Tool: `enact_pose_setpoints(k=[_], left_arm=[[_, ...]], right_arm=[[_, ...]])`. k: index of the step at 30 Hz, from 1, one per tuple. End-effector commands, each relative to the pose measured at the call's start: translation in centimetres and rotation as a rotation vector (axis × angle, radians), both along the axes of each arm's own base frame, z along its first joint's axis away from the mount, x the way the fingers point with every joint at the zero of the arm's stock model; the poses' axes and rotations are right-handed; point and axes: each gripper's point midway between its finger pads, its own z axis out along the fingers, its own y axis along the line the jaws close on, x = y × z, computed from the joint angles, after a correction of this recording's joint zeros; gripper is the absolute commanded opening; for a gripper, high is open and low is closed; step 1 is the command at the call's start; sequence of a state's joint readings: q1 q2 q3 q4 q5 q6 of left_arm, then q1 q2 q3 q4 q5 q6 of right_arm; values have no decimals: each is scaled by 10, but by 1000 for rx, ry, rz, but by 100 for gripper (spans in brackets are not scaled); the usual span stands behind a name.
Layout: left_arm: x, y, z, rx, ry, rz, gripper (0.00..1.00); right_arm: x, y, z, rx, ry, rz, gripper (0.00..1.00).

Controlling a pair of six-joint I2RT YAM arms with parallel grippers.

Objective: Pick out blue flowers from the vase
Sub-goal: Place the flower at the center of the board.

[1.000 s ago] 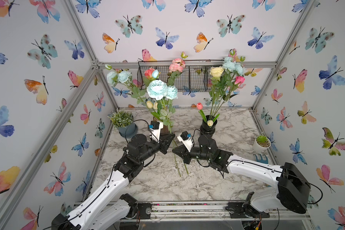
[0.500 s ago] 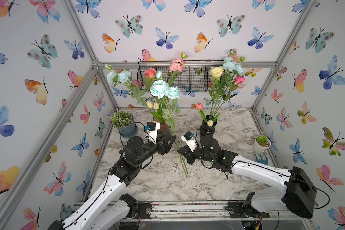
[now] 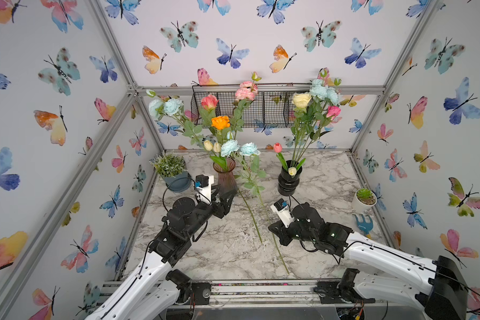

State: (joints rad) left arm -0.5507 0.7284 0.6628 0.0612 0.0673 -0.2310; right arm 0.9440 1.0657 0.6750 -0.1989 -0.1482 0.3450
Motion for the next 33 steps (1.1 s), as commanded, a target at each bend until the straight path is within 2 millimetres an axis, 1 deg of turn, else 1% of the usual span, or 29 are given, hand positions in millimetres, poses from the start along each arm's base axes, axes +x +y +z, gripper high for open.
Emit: enact_pose_setpoints(k=[1, 5, 8, 11, 15, 18, 21, 23, 29, 31, 33], left_arm=[[3, 9, 4, -6, -22, 33, 65], [6, 9, 0, -22, -14, 29, 64], [12, 9, -8, -17, 6, 27, 64], [19, 12, -18, -12, 35, 39, 63], [22, 27, -26, -43, 44, 70, 63], [25, 42, -29, -73, 54, 88, 63], [25, 51, -33, -108, 58, 93, 62], [27, 54, -37, -112, 65, 102, 62], [32, 54, -43, -115, 78, 103, 61], [34, 55, -44, -119, 80, 108, 61], [34, 56, -45, -122, 81, 110, 61]], right_arm=[[-1, -14, -22, -68, 47, -60, 2], [4, -12, -38, -116, 51, -59, 2], [18, -8, -53, -159, 75, -69, 2], [37, -7, -65, -190, 113, -78, 2], [67, -4, -64, -173, 111, -124, 2], [83, -3, -68, -170, 126, -147, 1], [91, 0, -73, -173, 137, -152, 1], [93, 3, -74, -163, 140, -151, 2], [104, 7, -78, -136, 153, -157, 2], [111, 11, -81, -141, 159, -154, 2], [118, 18, -83, -148, 165, -143, 2]])
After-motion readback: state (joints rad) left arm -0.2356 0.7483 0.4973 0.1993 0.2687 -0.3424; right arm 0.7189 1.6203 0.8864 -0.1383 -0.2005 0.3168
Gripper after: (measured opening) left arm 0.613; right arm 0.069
